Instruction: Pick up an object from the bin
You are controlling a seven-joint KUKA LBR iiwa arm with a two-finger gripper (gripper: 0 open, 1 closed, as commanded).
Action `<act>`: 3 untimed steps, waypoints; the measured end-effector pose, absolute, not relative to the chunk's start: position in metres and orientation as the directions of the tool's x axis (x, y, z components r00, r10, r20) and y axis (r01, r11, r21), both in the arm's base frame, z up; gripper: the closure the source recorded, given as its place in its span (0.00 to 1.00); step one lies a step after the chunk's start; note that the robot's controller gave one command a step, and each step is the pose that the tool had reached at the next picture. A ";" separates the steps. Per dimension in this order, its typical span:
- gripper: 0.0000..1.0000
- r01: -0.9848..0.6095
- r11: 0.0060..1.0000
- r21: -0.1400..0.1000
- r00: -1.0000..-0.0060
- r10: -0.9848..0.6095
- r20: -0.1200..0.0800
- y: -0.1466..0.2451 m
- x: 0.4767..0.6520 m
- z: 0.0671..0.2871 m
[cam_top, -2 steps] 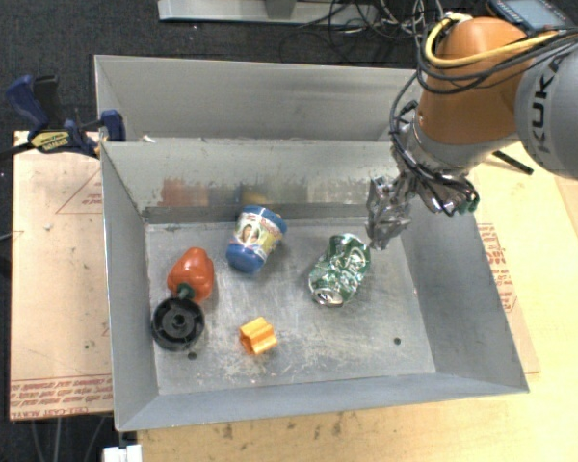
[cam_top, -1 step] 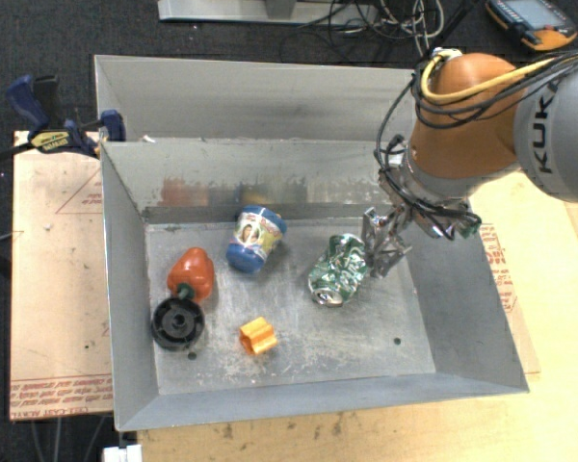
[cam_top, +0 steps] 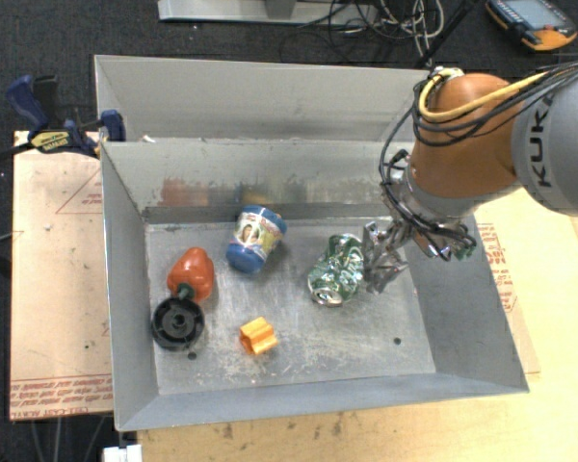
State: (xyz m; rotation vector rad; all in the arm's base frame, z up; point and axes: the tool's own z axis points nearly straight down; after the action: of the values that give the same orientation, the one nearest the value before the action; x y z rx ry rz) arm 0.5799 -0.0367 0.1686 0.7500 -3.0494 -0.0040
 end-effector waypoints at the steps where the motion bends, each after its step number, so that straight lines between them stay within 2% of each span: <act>1: 1.00 -0.565 0.825 0.000 -0.825 -0.565 -0.001 -0.026 0.602 0.199; 2: 1.00 -0.593 0.805 0.002 -0.805 -0.593 -0.002 -0.034 0.585 0.229; 3: 0.00 -0.540 0.841 -0.001 -0.841 -0.540 -0.005 -0.027 0.649 0.221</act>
Offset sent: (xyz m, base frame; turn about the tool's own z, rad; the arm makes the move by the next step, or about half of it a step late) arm -0.0205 -0.0090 0.0908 -0.0616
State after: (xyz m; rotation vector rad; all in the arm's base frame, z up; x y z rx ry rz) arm 0.6489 -0.0274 0.2211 0.8861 -3.0197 -0.0006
